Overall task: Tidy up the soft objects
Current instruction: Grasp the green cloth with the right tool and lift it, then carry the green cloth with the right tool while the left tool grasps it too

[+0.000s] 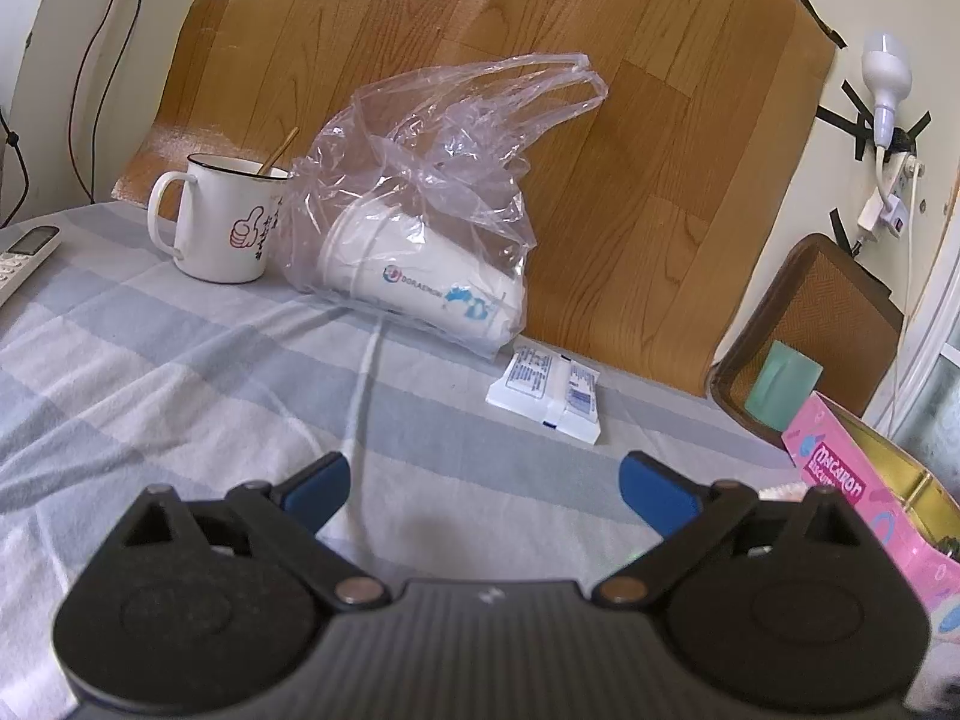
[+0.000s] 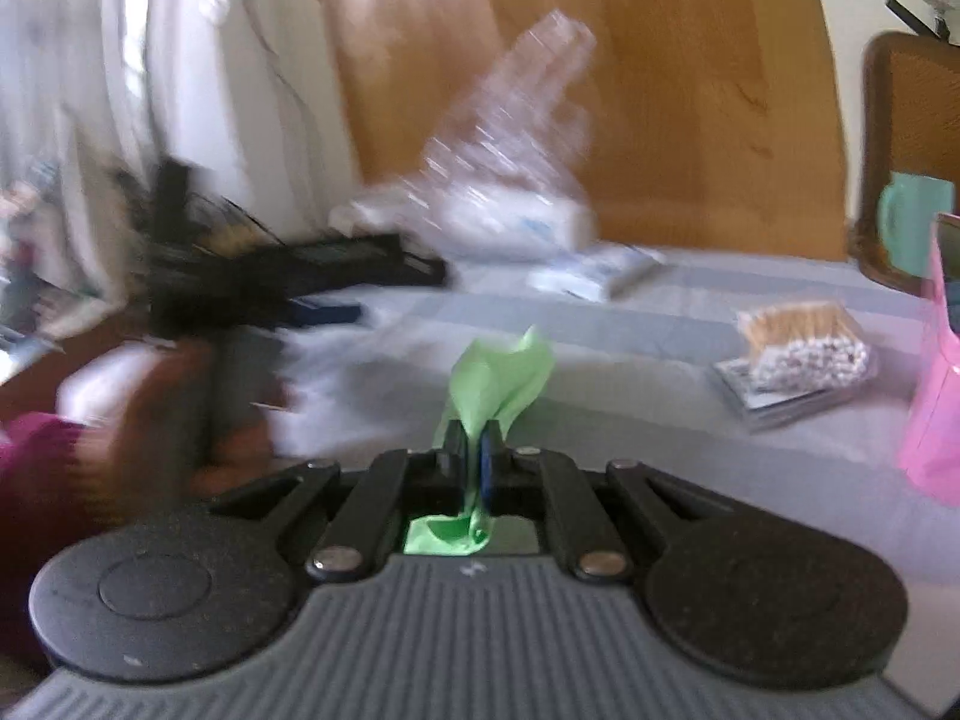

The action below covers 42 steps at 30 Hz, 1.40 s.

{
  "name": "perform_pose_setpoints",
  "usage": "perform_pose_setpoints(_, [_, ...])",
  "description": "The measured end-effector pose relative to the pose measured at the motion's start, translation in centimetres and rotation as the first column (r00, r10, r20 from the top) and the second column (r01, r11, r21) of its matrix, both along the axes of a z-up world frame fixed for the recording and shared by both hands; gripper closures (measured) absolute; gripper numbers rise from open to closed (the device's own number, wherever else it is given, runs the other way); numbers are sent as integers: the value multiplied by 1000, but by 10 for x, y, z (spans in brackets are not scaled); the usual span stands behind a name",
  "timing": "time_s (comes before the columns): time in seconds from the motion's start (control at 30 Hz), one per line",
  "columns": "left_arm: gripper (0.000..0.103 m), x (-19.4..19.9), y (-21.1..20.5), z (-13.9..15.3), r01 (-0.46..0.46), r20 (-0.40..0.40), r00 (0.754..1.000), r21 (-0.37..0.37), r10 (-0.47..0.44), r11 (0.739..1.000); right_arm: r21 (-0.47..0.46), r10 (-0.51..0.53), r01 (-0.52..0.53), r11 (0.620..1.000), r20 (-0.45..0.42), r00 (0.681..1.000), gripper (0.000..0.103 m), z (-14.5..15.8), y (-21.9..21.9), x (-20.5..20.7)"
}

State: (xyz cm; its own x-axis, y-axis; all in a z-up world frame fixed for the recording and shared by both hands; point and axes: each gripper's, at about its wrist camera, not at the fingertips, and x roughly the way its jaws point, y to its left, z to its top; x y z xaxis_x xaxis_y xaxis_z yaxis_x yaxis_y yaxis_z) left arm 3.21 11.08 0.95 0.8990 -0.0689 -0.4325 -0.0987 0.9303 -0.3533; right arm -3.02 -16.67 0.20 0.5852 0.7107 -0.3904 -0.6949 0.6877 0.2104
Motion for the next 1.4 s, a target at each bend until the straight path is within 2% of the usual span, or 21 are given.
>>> perform_pose_setpoints(0.07, [3,0,-2,0,2,-5,1000,10,-2,1000,56,41,-43,998,33,999,95,8,-11,-17])
perform_pose_setpoints(0.13, [3,-1,-4,0,2,-8,1000,24,-2,1000,73,58,-62,995,59,997,95,14,-18,-27])
perform_pose_setpoints(0.23, [3,-2,-8,0,3,-13,1000,49,-2,999,92,33,-41,995,87,996,95,19,-26,-31])
perform_pose_setpoints(0.33, [3,-4,-11,1,1,-12,1000,72,-1,997,46,-101,97,994,90,991,92,14,-28,-25])
perform_pose_setpoints(0.4, [3,-5,-13,1,3,-6,1000,84,-2,996,-33,-241,246,969,109,964,90,6,-26,-17])
perform_pose_setpoints(0.47, [2,-7,-15,2,3,0,1000,95,-3,995,-93,-346,359,929,127,930,77,-2,-25,-13])
perform_pose_setpoints(0.5, [2,-7,-15,2,4,2,1000,99,-4,995,-90,-367,378,922,116,923,70,-4,-28,-11])
perform_pose_setpoints(0.53, [1,-7,-16,2,4,4,1000,105,-5,995,-73,-379,387,919,101,920,59,-6,-32,-10])
perform_pose_setpoints(0.57, [1,-7,-17,2,6,5,1000,109,-6,994,-55,-391,396,917,90,916,56,-6,-35,-11])
perform_pose_setpoints(0.7, [1,-7,-17,2,11,8,1000,113,-12,994,-43,-410,417,908,108,905,56,-6,-39,-14])
perform_pose_setpoints(0.9, [1,-6,-17,2,34,6,999,104,-34,994,-45,-380,384,922,81,921,55,-12,-46,-17])
perform_pose_setpoints(1.0, [1,-4,-20,2,78,-9,997,99,-78,992,-64,-353,358,932,74,933,50,-15,-46,-20])
perform_pose_setpoints(1.07, [1,-4,-25,2,118,-29,993,80,-116,990,-84,-334,340,937,77,940,41,-17,-43,-23])
perform_pose_setpoints(1.13, [1,-7,-34,2,179,-43,983,17,-179,984,-105,-318,325,940,83,945,39,-20,-41,-25])
perform_pose_setpoints(1.2, [1,-10,-49,2,253,-55,965,-27,-255,967,-129,-301,310,942,85,950,37,-22,-39,-25])
perform_pose_setpoints(1.3, [1,-11,-77,4,353,-85,931,-37,-354,935,-168,-295,305,938,82,952,31,-26,-34,-23])
perform_pose_setpoints(1.4, [1,-9,-109,2,440,-136,887,-35,-440,897,-195,-317,328,924,82,945,30,-30,-32,-20])
